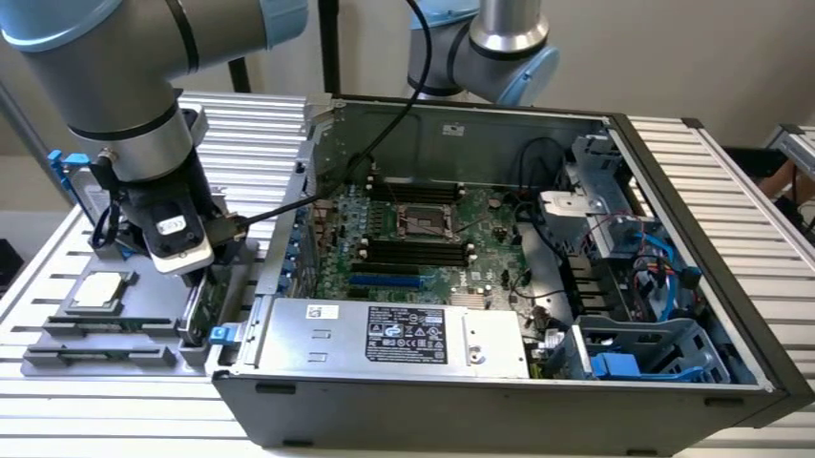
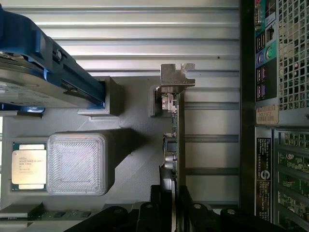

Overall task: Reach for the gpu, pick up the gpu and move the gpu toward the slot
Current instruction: 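Pick up the gpu and move the gpu toward the slot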

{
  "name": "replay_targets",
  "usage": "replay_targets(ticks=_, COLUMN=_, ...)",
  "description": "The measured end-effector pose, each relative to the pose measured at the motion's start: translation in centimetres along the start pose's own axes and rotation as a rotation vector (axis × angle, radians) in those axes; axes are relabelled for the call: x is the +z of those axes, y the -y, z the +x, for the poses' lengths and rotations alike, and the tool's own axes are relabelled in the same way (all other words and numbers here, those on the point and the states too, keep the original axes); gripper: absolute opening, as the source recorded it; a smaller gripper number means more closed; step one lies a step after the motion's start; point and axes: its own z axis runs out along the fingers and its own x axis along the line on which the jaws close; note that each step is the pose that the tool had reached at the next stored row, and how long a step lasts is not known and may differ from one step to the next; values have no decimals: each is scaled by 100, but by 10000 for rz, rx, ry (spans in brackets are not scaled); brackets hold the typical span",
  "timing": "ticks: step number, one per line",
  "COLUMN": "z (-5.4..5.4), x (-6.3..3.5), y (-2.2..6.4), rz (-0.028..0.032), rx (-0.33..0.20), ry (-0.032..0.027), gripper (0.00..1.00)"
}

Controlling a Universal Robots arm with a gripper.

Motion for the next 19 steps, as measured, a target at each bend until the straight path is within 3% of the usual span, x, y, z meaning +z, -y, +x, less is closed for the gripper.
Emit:
replay_targets(ticks=10, z=0, x=-27, y=-1, rz=1, rx=1, ry=-1, gripper=26)
replay_targets(ticks=15, z=1, x=-131, y=-5, rz=0, rx=1, ry=0, gripper=26)
replay_targets(ticks=19, z=2, x=-269, y=-10, rz=0, rx=1, ry=-1, gripper=26)
